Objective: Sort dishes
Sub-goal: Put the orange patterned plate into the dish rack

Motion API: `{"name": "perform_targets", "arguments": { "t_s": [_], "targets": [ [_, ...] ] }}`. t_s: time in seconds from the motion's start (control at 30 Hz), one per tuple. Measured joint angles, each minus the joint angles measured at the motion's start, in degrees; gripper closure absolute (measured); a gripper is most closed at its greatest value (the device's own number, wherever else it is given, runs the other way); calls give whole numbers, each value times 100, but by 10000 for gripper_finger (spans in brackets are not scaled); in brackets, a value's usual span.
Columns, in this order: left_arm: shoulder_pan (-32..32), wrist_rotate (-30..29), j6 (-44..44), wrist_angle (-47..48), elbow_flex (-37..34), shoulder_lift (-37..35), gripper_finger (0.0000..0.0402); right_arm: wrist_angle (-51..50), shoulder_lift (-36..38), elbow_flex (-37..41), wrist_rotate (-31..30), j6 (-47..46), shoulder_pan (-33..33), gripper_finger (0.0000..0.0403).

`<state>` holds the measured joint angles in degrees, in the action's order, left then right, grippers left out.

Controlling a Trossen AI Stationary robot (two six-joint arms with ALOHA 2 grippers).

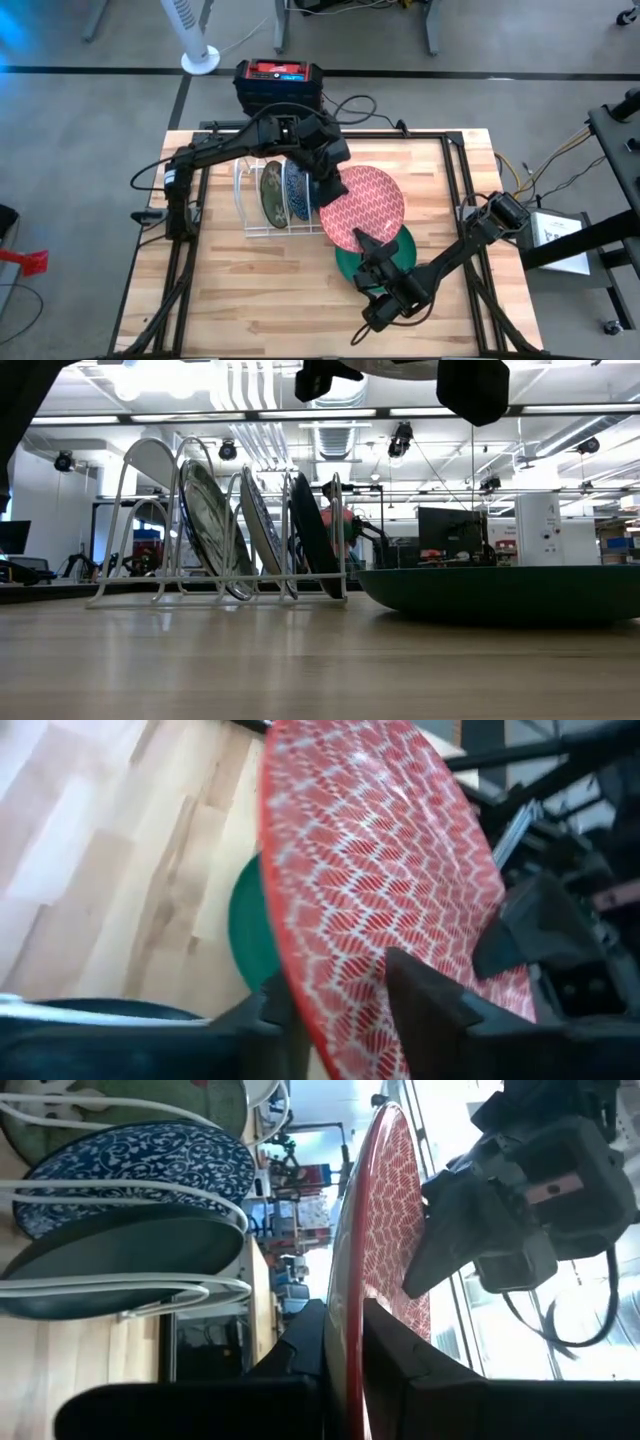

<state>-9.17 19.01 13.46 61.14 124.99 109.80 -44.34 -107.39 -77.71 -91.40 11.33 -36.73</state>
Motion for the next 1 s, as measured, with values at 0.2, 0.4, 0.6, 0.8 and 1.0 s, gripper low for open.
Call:
{"name": "perform_targets", "arguments": {
  "t_s": [0.2,0.4,0.6,0.8,1.0],
  "targets": [
    [28,-158,-1105,50,0,0,195,-3,4,0,38,-167,16,381],
    [26,-143,-1900,104,0,-5,147,-11,7,0,40,-568,3,381],
    [17,-95,-2562,567,0,-64,146,-20,9,0,160,-762,-11,382],
    [12,-99,-3018,754,4,-92,147,-38,7,0,169,-835,-13,387],
    [-77,-15,-3136,764,256,-92,148,-24,4,0,48,-773,-68,387]
  ]
}}
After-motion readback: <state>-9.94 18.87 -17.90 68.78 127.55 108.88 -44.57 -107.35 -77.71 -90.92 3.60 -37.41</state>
